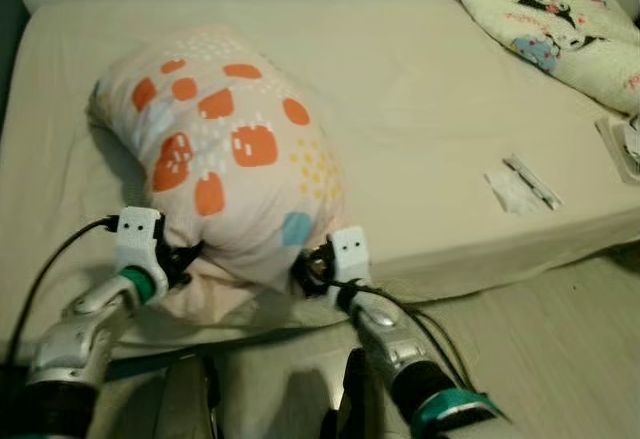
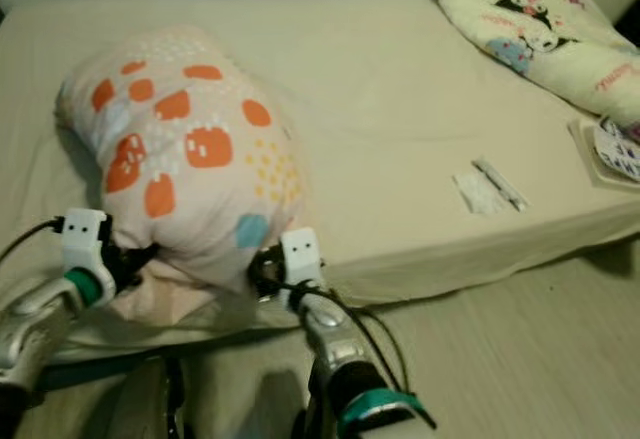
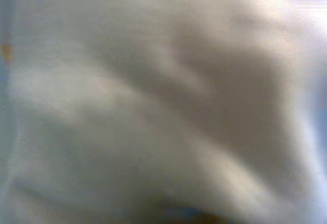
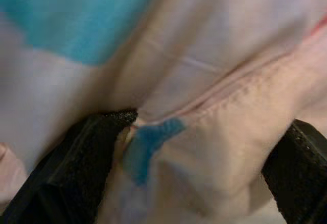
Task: Clean up the room
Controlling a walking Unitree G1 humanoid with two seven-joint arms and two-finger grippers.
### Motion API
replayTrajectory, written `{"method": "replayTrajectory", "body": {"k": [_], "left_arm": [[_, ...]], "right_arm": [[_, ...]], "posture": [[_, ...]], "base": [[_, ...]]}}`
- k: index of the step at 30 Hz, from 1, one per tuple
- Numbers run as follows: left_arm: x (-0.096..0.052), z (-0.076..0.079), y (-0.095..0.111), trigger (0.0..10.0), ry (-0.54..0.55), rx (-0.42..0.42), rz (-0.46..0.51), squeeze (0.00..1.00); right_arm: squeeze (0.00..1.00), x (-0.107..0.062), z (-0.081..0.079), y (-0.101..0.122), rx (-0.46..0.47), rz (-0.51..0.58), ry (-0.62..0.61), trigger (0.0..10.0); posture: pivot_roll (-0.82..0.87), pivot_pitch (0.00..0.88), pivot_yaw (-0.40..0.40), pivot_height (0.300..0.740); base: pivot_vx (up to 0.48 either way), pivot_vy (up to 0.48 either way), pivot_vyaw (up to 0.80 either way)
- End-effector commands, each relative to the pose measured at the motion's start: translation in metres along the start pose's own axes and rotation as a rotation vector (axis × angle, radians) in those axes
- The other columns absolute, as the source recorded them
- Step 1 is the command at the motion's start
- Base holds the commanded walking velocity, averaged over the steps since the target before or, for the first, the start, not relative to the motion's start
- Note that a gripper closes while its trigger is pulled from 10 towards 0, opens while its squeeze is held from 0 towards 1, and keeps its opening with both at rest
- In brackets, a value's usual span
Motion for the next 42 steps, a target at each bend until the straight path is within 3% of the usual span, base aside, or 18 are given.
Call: {"method": "replayTrajectory", "body": {"k": [1,2,3,5,6,7,14,15,16,18,22,27,30,33,34,37,40,42], "left_arm": [[-0.005,0.000,0.010,10.0,-0.016,0.077,0.041,0.00],[-0.015,-0.006,0.009,10.0,-0.010,0.243,0.018,0.00],[-0.015,-0.006,0.009,10.0,-0.010,0.243,0.018,0.00],[-0.022,-0.021,0.001,10.0,0.046,0.421,-0.026,0.00],[-0.022,-0.021,0.001,10.0,0.046,0.421,-0.026,0.00],[-0.025,-0.029,-0.001,10.0,0.084,0.495,-0.043,0.00],[-0.038,-0.063,-0.010,10.0,0.251,0.576,-0.105,0.00],[-0.042,-0.077,-0.015,10.0,0.346,0.597,-0.136,0.00],[-0.042,-0.077,-0.015,10.0,0.346,0.597,-0.136,0.00],[-0.049,-0.099,-0.026,10.0,0.497,0.715,-0.207,0.00],[-0.053,-0.114,-0.028,10.0,0.603,0.796,-0.223,0.00],[-0.042,-0.106,-0.012,10.0,0.571,0.859,-0.121,0.00],[-0.031,-0.093,0.011,10.0,0.557,0.952,0.005,0.00],[-0.028,-0.090,0.017,10.0,0.569,0.953,0.041,0.00],[-0.021,-0.075,0.004,10.0,0.470,0.906,0.012,0.00],[-0.017,-0.062,-0.007,10.0,0.412,0.852,0.013,0.00],[-0.019,-0.039,-0.011,10.0,0.377,0.738,0.088,0.00],[-0.025,-0.022,-0.004,10.0,0.351,0.744,0.165,0.00]], "right_arm": [[0.00,0.006,-0.030,0.002,0.072,0.030,0.074,10.0],[0.00,0.013,-0.042,0.022,0.125,0.114,0.083,10.0],[0.00,0.013,-0.042,0.022,0.125,0.114,0.083,10.0],[0.00,0.018,-0.048,0.035,0.167,0.157,0.095,10.0],[0.00,0.018,-0.048,0.035,0.167,0.157,0.095,10.0],[0.00,0.019,-0.051,0.038,0.171,0.164,0.109,10.0],[0.00,0.016,-0.049,0.033,0.123,0.140,0.150,10.0],[0.00,0.011,-0.042,0.018,0.040,0.079,0.142,10.0],[0.00,0.011,-0.042,0.018,0.040,0.079,0.142,10.0],[0.00,0.005,-0.037,-0.001,-0.005,0.004,0.128,10.0],[0.00,-0.002,-0.043,-0.019,-0.031,-0.070,0.194,10.0],[0.00,-0.008,-0.058,-0.029,-0.035,-0.100,0.307,10.0],[0.00,-0.003,-0.064,-0.016,-0.010,-0.028,0.301,10.0],[0.00,0.000,-0.063,-0.008,-0.001,0.011,0.276,10.0],[0.00,0.003,-0.057,-0.005,-0.045,0.007,0.249,10.0],[0.00,0.002,-0.050,-0.004,-0.091,0.001,0.240,10.0],[0.00,-0.009,-0.030,-0.011,-0.214,-0.059,0.297,10.0],[0.00,-0.026,-0.017,-0.023,-0.294,-0.137,0.408,10.0]], "posture": [[0.15,0.160,-0.059,0.598],[0.16,0.166,-0.061,0.598],[0.16,0.166,-0.061,0.598],[0.16,0.169,-0.062,0.598],[0.16,0.169,-0.062,0.598],[0.16,0.169,-0.062,0.598],[0.17,0.169,-0.068,0.598],[0.17,0.168,-0.074,0.598],[0.17,0.168,-0.074,0.598],[0.17,0.166,-0.078,0.598],[0.16,0.167,-0.082,0.598],[0.15,0.167,-0.078,0.598],[0.14,0.165,-0.070,0.598],[0.14,0.162,-0.067,0.598],[0.14,0.157,-0.060,0.598],[0.15,0.156,-0.060,0.598],[0.15,0.155,-0.063,0.598],[0.16,0.154,-0.066,0.598]], "base": [[0.000,0.000,0.00],[0.000,0.000,0.00],[0.000,0.000,0.00],[0.000,0.000,0.00],[0.000,0.000,0.00],[0.000,0.000,0.00],[0.000,0.000,0.00],[0.000,0.000,0.00],[0.000,0.000,0.00],[0.000,0.000,0.00],[0.000,0.000,0.00],[0.000,0.000,0.00],[0.000,0.000,0.00],[0.000,0.000,0.00],[0.000,0.000,0.00],[0.000,0.000,0.00],[0.000,0.000,0.00],[0.000,0.000,0.00]]}}
Point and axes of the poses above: a point about 5 cm out from each wrist's last joint towards the gripper, its own x axis pointing out of the wrist towards the gripper, its own y axis along the axis of the wrist's last joint, z = x × y, the point moved 2 cm from there along x, pointing out of the wrist towards the gripper, and after that the axes turned 4 degrees about x, right-handed, at the moved point
